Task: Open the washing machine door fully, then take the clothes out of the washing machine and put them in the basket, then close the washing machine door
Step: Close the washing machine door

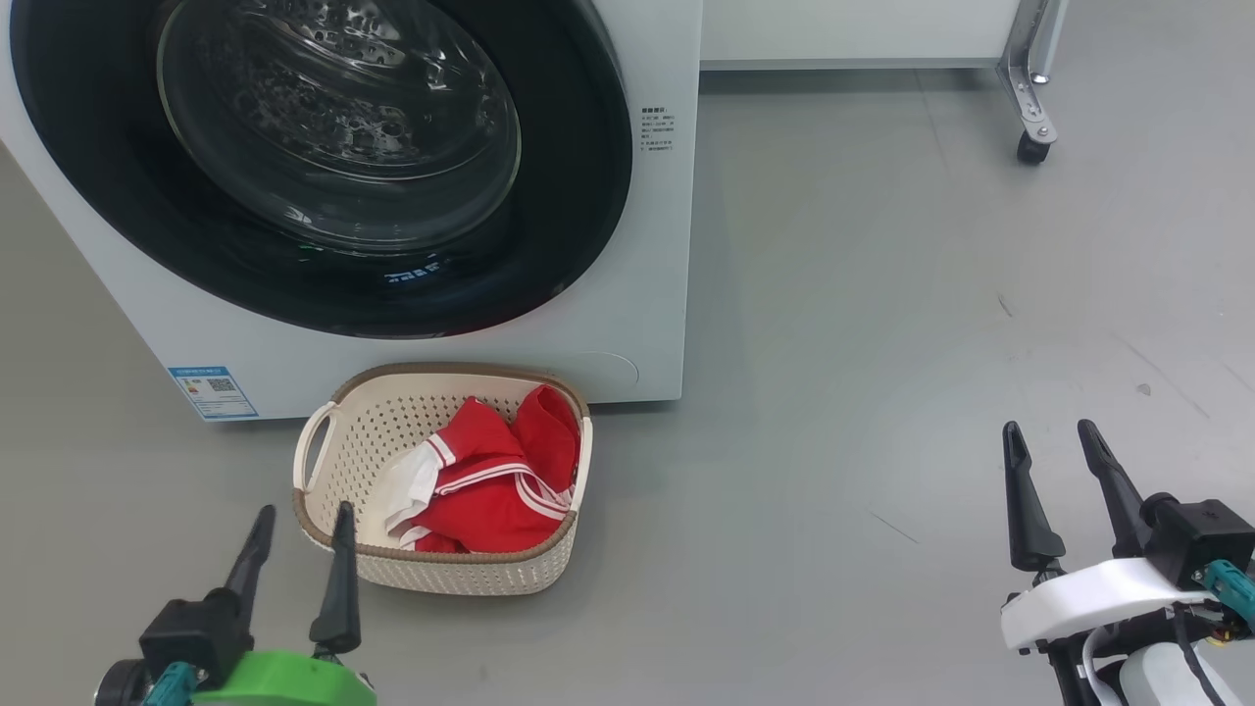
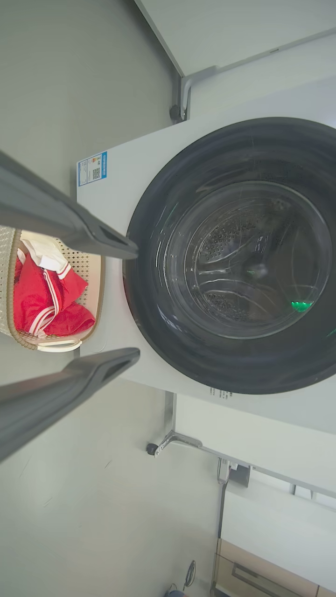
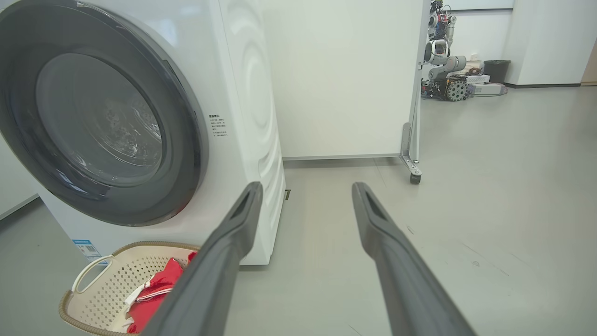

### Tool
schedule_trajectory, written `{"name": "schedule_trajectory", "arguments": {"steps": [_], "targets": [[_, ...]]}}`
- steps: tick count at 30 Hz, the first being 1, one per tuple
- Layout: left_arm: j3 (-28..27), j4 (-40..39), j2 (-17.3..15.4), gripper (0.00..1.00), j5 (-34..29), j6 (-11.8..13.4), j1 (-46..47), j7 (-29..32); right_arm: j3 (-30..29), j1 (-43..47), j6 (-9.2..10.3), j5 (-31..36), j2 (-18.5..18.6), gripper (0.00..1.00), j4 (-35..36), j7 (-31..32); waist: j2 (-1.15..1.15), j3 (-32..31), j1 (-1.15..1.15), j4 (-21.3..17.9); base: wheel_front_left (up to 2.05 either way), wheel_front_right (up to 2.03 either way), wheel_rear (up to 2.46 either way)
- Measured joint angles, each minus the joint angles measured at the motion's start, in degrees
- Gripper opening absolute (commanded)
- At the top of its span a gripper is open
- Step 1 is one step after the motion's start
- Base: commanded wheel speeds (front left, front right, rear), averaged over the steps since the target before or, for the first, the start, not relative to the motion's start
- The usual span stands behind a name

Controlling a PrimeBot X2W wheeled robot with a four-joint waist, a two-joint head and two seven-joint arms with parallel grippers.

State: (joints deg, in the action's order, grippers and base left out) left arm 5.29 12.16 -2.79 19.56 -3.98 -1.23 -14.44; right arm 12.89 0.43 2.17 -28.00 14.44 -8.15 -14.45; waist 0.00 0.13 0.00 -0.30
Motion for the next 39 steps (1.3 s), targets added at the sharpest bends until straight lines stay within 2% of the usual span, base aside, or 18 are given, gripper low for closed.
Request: {"name": "schedule_trajectory", "arguments": {"steps": [14, 39], "targets": [[0.2, 0.4, 0.0, 1.00, -0.3, 0.2, 0.0, 0.0, -1.6, 2.5, -0.10, 1.4, -1.4, 1.00, 2.3, 0.0, 0.00, -0.2, 0.00, -0.2, 0.00, 0.00, 0.00], [1.3, 2.5, 0.1, 1.00, 0.4, -0.2, -0.6, 0.0, -3.8, 4.7, -1.60, 3.5, -3.4, 1.00, 3.2, 0.0, 0.00, -0.4, 0.00, -0.2, 0.00, 0.00, 0.00]]}}
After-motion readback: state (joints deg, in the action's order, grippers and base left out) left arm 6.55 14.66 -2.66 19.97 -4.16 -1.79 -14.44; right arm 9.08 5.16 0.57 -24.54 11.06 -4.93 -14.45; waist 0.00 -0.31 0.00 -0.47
